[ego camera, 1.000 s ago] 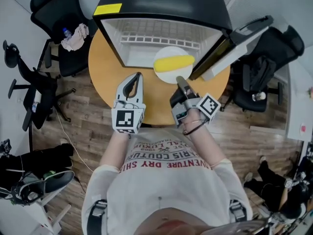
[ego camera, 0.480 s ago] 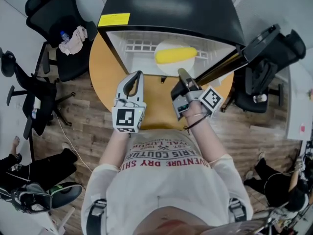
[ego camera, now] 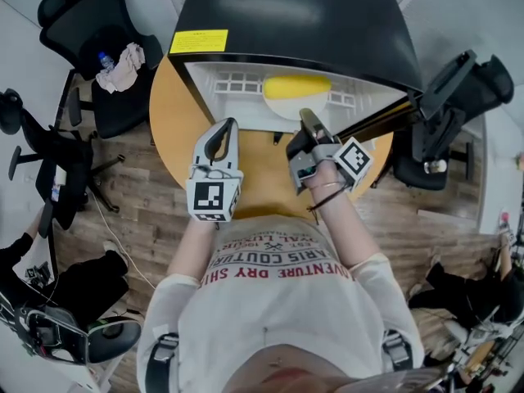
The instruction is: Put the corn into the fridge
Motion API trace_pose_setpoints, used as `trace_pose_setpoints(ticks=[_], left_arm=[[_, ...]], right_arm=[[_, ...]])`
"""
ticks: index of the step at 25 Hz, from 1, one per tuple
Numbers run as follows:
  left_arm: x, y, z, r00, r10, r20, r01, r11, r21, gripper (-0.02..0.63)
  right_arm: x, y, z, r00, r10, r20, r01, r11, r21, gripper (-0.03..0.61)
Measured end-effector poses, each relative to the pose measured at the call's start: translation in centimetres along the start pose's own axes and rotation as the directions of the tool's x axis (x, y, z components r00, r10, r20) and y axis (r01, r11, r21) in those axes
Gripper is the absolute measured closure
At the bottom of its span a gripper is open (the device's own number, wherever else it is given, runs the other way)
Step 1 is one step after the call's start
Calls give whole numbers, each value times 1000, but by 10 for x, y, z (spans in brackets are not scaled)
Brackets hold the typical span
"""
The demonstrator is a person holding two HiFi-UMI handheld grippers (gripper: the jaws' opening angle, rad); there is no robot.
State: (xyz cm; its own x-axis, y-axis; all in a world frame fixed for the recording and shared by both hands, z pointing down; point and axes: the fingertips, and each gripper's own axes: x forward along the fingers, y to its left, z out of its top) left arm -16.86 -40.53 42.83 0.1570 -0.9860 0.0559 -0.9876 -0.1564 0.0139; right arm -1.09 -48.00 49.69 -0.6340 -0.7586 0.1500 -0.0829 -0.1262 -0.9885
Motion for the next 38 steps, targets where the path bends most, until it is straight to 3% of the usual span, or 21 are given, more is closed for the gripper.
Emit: trace_pose_setpoints(ticks=[21, 38], left_arm=[[4, 9, -18, 999, -19, -49, 18, 1000, -14, 589], [10, 7, -14, 999, -33, -39, 33, 999, -12, 589]], right_arm=[[29, -4, -1, 999, -26, 41, 23, 997, 68, 532], [30, -3, 1, 996, -4, 91, 1, 999, 35, 531]])
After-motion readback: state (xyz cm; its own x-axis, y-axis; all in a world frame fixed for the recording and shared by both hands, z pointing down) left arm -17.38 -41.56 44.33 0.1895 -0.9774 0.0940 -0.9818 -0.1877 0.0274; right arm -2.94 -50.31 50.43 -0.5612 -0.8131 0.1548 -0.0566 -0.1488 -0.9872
